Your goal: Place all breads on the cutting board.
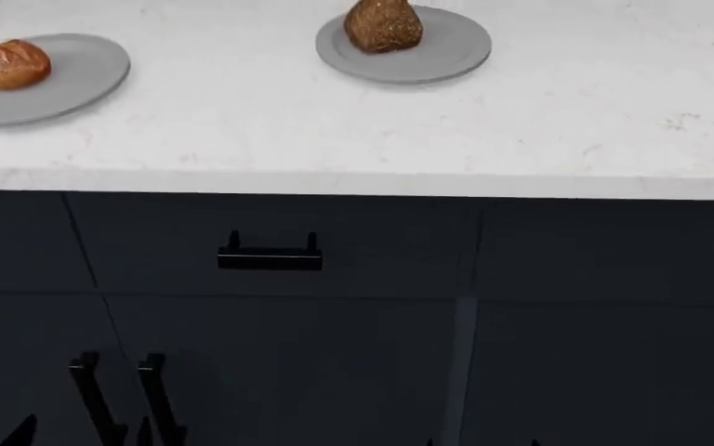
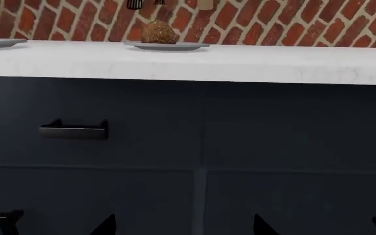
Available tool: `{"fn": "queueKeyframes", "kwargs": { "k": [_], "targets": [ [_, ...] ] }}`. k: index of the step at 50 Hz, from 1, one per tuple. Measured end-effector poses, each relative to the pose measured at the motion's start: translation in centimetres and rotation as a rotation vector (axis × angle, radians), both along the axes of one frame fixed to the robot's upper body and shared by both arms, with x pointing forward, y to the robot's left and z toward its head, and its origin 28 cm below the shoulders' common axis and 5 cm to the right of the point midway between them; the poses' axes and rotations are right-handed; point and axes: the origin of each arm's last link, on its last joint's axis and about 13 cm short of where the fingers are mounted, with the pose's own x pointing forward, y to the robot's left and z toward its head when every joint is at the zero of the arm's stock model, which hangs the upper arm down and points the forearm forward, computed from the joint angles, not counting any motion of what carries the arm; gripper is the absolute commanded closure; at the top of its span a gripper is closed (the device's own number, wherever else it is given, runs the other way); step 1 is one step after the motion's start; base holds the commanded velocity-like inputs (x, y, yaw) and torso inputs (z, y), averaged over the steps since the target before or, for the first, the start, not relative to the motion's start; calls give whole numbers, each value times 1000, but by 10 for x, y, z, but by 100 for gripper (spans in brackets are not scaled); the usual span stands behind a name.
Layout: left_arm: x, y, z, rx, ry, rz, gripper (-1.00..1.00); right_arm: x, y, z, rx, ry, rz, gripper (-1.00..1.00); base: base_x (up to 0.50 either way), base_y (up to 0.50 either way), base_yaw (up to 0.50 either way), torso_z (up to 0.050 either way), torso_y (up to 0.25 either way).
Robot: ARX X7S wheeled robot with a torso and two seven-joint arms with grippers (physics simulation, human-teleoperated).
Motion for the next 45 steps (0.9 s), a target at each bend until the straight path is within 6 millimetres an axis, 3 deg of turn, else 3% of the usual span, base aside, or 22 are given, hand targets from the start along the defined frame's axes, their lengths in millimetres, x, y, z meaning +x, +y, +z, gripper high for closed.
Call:
{"fn": "queueKeyframes", "kwargs": {
  "k": [14, 22, 39, 45],
  "targets": [
    [0, 2, 7, 20, 5, 2, -100, 0, -3, 9, -6, -7, -11, -100, 0, 0, 0, 50, 1],
    [4, 3, 22, 61, -5, -13, -100, 4, -5, 30, -27, -24, -22, -100, 0, 0, 0, 50, 0],
    [26, 0, 96, 118, -47, -63, -100, 21, -5, 102, -101, -91, -32, -100, 0, 0, 0, 50, 0],
    [28, 1, 132, 104, -72, -80, -100, 25, -5, 129, -108, -118, -42, -100, 0, 0, 0, 4, 0]
  ]
}}
